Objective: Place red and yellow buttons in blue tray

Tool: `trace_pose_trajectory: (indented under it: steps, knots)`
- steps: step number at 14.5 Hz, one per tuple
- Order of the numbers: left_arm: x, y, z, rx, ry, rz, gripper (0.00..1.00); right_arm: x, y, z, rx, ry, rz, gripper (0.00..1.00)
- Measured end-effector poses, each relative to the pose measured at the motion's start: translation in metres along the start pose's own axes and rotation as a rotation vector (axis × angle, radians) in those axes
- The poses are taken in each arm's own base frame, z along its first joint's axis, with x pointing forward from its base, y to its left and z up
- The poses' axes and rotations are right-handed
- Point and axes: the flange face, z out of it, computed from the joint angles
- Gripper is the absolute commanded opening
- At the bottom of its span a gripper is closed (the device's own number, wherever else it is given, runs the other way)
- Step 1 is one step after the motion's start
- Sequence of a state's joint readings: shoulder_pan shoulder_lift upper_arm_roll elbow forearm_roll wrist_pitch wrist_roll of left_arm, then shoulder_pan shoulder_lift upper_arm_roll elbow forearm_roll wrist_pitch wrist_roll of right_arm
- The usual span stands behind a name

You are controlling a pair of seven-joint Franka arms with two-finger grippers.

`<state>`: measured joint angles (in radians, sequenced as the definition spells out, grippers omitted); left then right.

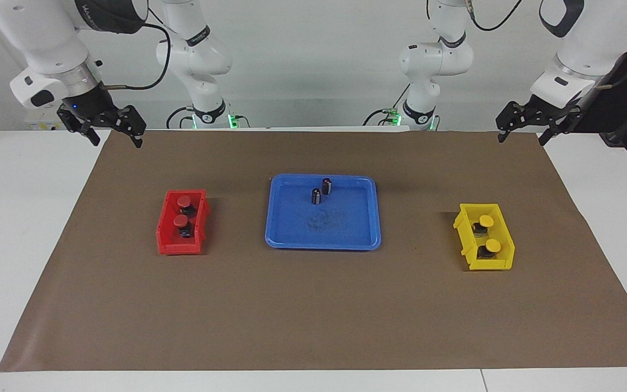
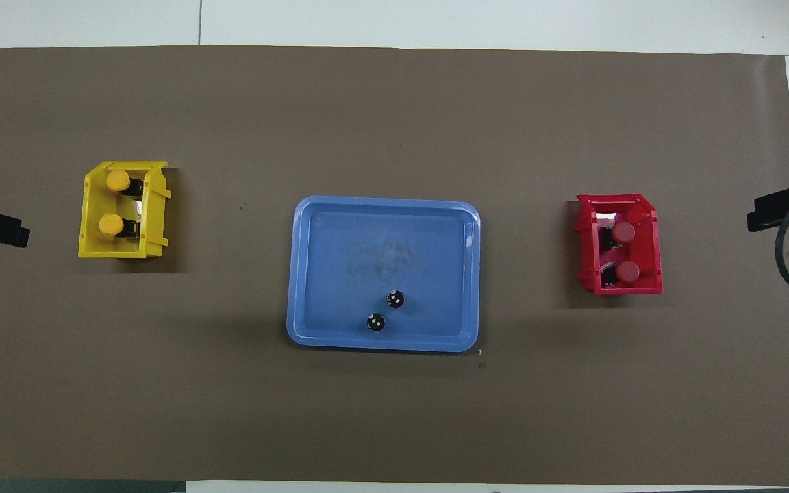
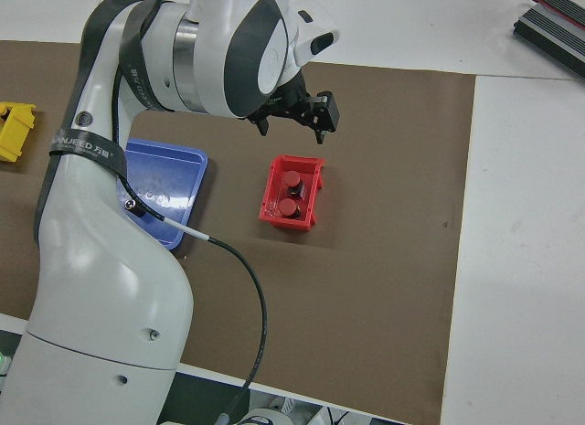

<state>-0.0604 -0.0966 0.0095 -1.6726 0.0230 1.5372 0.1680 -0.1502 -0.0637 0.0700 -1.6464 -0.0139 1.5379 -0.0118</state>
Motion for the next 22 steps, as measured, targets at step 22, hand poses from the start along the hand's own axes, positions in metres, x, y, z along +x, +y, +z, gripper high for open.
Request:
trace_pose_trajectory:
  steps: [22]
  knots:
    - [-0.001,-0.004,0.000,-0.001,-0.001,-0.008,1.00,0.039,-0.065,0.171,0.015,0.153,-0.053,0.76]
